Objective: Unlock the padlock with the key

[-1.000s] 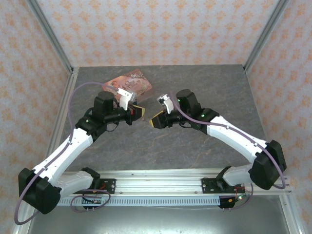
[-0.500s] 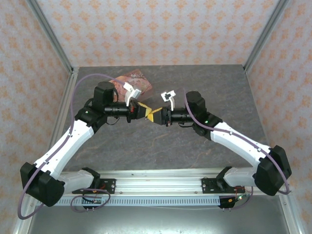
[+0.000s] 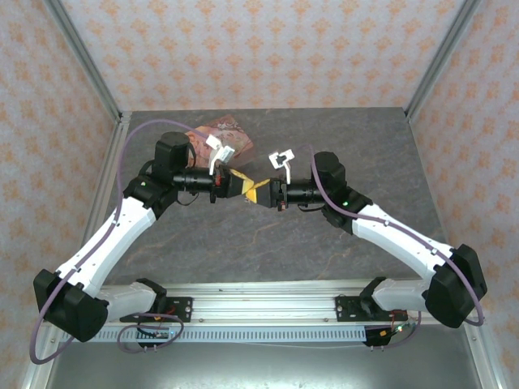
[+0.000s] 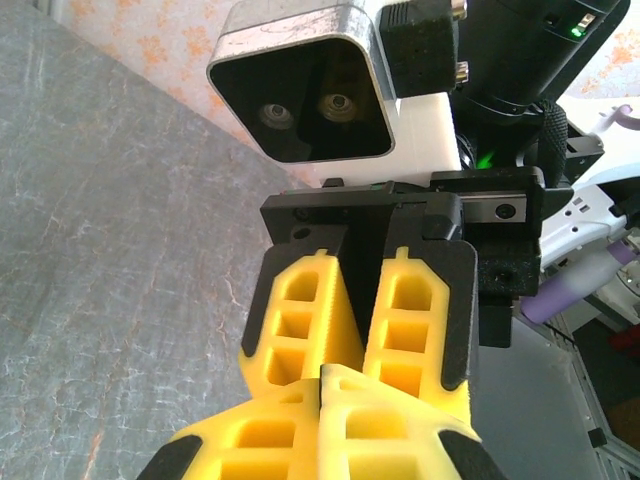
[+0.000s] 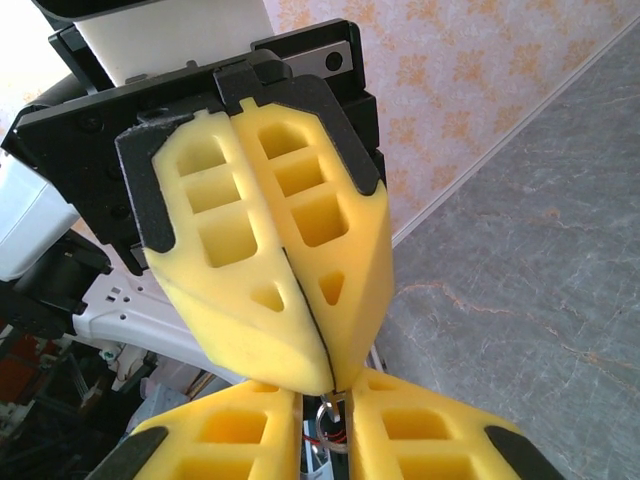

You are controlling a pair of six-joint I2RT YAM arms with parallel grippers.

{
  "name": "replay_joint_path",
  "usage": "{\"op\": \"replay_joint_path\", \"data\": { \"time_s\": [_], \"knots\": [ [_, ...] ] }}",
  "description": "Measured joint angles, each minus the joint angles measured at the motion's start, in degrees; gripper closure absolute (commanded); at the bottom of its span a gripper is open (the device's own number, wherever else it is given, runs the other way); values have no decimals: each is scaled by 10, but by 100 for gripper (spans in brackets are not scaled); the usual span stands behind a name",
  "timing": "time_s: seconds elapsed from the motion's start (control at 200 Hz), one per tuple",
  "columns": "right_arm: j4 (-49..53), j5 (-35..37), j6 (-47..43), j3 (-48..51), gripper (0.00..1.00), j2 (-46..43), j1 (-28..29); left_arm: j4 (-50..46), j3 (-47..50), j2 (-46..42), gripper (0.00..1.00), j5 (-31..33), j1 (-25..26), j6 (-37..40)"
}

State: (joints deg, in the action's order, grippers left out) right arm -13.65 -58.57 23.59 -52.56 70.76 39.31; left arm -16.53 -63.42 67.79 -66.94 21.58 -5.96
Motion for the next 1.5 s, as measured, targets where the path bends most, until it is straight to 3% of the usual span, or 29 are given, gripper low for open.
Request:
{"op": "replay_joint_path", "data": {
  "time_s": [0.841,1.136,1.346,1.391,1.501],
  "knots": [
    [-10,-26,2,8,76,-8,10,-23,-19,1,100,-39,-4,0],
    [-9,-28,-11,8,100,-8,15,-30,-21,1,100,-47,-6,3],
    [-9,-27,-13,8,100,-8,15,-35,-21,1,100,-42,-6,3],
    [-10,-25,-11,8,100,-8,15,-34,-21,1,80,-39,-6,3],
    [-34,-12,0,10,100,-8,15,-33,-21,0,48,-19,-7,-3]
  ]
}}
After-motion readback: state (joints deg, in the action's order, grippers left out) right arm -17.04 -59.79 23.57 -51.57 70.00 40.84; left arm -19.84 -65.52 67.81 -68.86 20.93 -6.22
